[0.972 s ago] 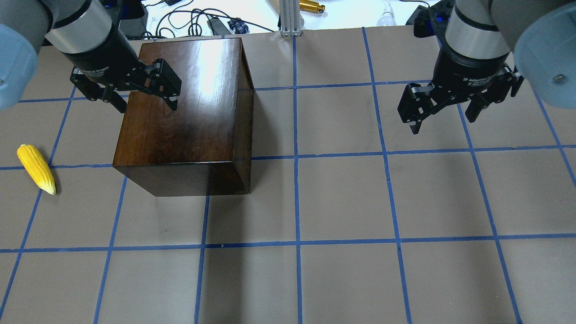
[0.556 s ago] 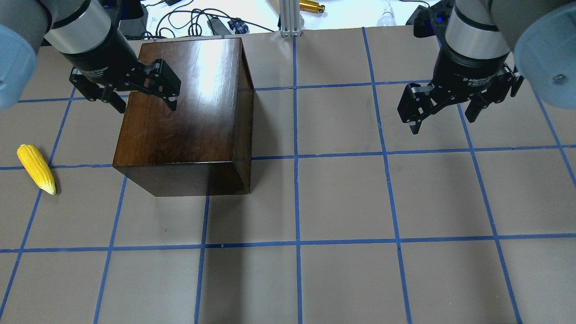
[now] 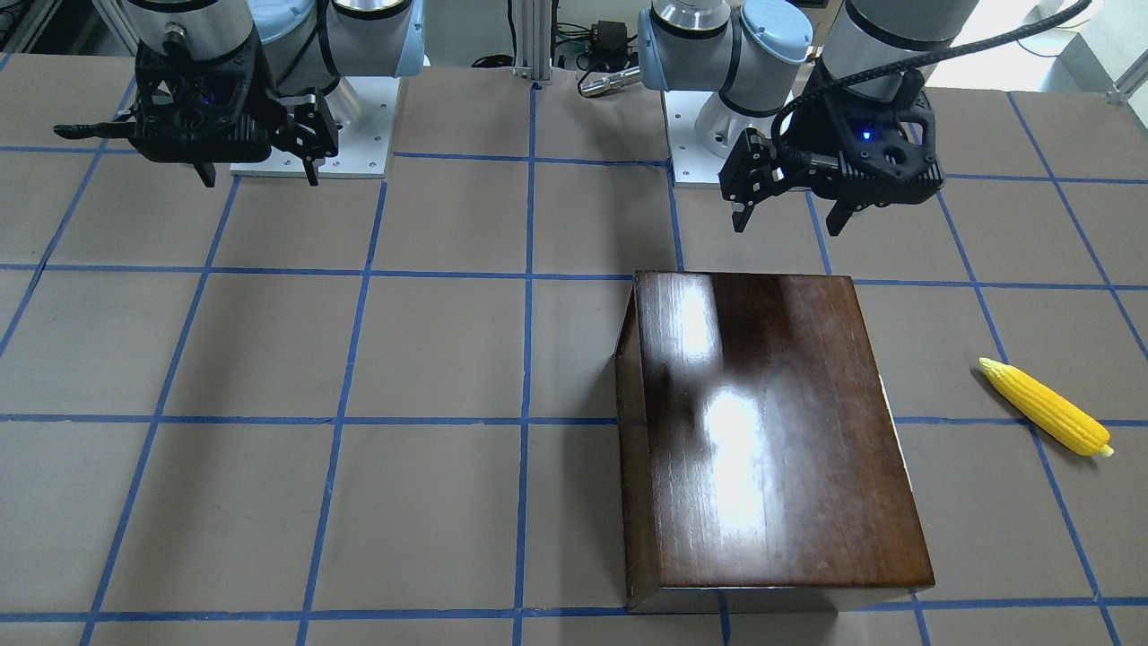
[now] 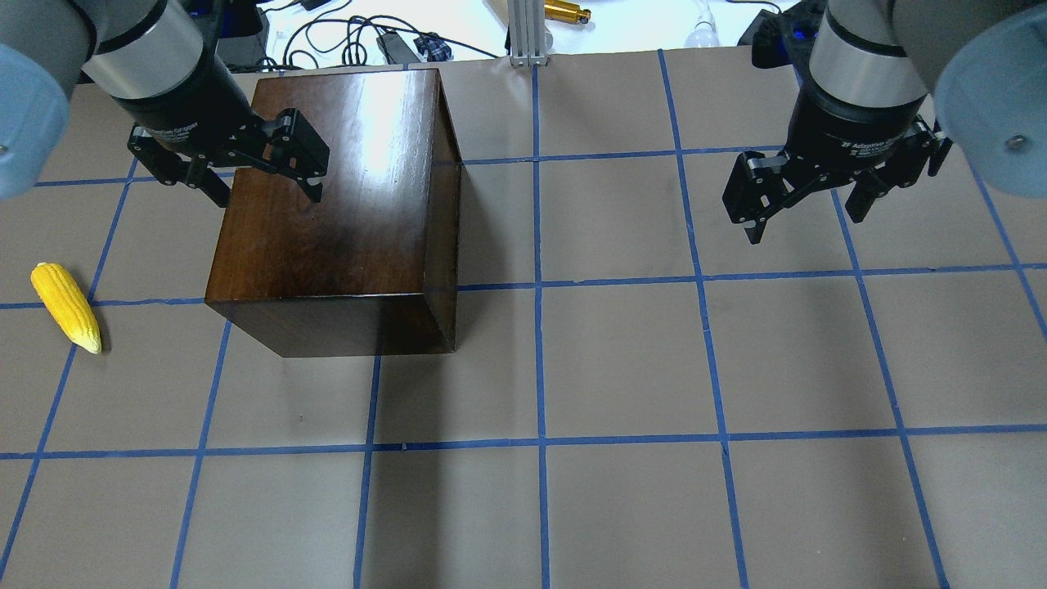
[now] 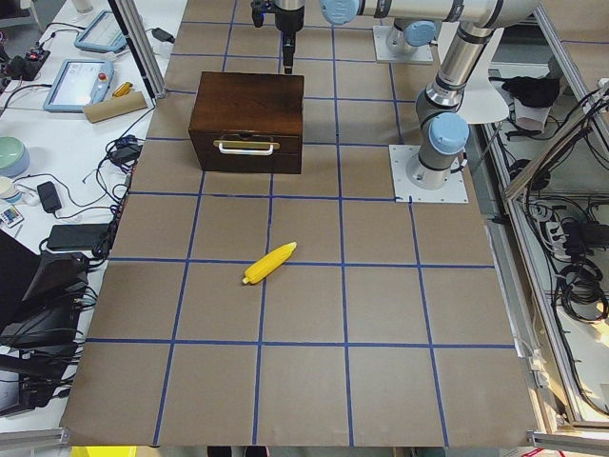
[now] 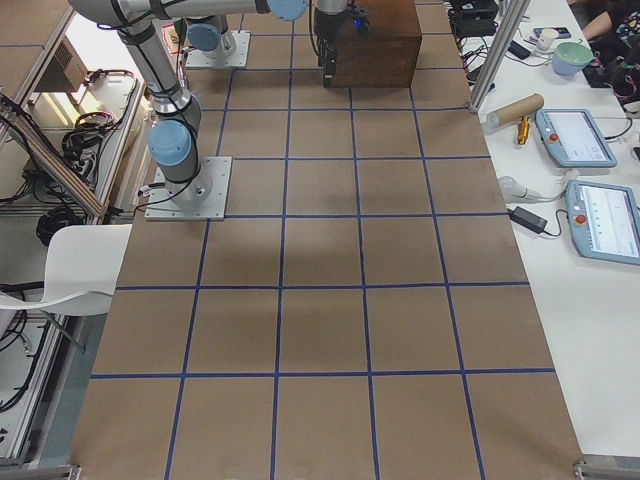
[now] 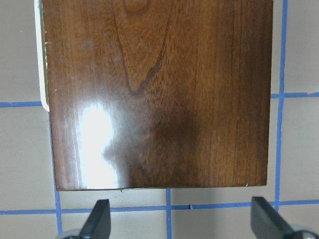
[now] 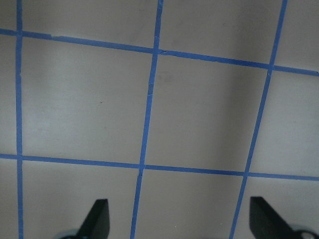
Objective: Open drawer and put corn inside
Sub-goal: 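Move the left gripper off the cabinet top toward the drawer side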
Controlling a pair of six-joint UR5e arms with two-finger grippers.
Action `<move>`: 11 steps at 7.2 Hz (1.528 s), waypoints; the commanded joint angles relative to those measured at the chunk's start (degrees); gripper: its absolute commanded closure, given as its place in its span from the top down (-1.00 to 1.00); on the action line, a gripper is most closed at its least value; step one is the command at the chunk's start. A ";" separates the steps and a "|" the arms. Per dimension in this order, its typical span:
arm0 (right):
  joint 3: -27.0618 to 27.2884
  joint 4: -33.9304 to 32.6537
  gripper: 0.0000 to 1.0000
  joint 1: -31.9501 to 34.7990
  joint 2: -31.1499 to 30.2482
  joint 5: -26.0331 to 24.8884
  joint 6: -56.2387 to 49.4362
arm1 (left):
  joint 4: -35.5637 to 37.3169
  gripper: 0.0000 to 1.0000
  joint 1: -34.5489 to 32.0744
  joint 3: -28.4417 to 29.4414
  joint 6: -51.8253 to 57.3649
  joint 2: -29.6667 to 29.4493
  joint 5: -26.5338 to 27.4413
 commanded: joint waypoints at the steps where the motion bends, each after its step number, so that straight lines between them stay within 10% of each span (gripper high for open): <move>1: 0.00 0.00 1.00 0.00 -0.05 0.04 0.05 | 0.05 1.00 0.50 0.08 0.09 0.00 0.06; 11: 0.00 0.00 1.00 0.00 0.04 -0.05 0.05 | 4.06 1.00 28.97 0.18 31.86 -4.28 -0.20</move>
